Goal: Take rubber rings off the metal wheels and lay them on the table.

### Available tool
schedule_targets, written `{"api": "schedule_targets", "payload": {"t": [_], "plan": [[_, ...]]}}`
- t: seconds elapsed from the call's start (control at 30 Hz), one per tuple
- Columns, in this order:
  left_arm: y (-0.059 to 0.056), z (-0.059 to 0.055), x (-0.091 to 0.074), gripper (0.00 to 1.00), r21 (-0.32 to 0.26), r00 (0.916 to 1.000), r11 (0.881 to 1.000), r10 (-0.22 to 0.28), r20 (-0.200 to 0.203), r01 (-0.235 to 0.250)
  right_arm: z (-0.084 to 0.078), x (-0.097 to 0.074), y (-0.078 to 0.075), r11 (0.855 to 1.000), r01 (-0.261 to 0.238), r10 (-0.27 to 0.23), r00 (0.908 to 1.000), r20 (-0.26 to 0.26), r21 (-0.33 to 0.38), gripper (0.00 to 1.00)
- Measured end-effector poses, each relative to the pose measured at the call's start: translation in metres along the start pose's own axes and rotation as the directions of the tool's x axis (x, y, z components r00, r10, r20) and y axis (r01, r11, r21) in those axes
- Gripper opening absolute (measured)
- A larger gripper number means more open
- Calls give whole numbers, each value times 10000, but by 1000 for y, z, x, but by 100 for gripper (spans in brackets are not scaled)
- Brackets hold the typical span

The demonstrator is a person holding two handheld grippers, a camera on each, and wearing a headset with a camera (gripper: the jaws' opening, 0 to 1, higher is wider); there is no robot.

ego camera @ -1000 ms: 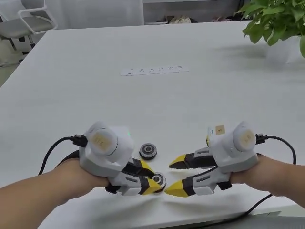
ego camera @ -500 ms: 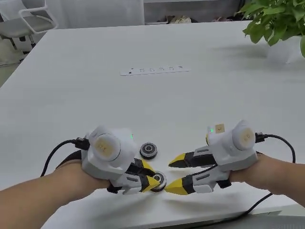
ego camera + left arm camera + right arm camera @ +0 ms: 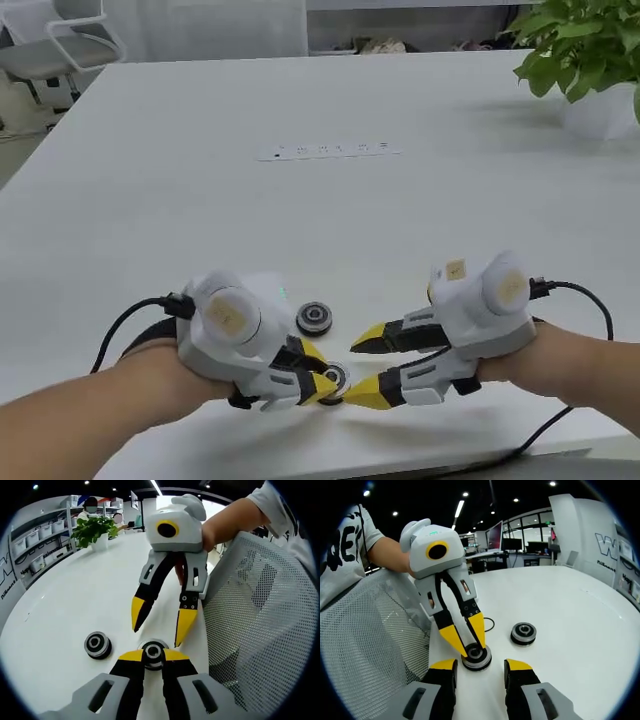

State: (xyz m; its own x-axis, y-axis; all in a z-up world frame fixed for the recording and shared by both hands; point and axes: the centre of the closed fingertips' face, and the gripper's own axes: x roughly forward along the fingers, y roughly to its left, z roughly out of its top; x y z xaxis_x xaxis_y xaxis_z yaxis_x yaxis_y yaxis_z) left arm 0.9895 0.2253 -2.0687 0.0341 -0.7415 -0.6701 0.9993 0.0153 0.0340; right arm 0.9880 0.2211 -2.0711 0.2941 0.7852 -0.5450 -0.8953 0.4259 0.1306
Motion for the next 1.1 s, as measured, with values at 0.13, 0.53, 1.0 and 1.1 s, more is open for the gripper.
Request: {"api": "schedule_targets", "payload": {"t": [0.13,0.53,1.0,1.1], "plan": [[0,0,0,8,3,10000,10000,46,-19,-46,-3,3,0,9999,-40,38,9998,-193,-107,34],[0,0,0,8,-48,9999,9999,139,-15,-139,-5,12,3,9991,-264,245,9982,-548,-344,30],[0,0,0,8,-117,9999,9999,115,-17,-115,-7,13,1,9989,-199,172,9978,-637,-426,29],[1,0,0,8,-140,9999,9998,121,-29,-121,-7,13,1,9988,-185,156,9978,-649,-443,29]]}}
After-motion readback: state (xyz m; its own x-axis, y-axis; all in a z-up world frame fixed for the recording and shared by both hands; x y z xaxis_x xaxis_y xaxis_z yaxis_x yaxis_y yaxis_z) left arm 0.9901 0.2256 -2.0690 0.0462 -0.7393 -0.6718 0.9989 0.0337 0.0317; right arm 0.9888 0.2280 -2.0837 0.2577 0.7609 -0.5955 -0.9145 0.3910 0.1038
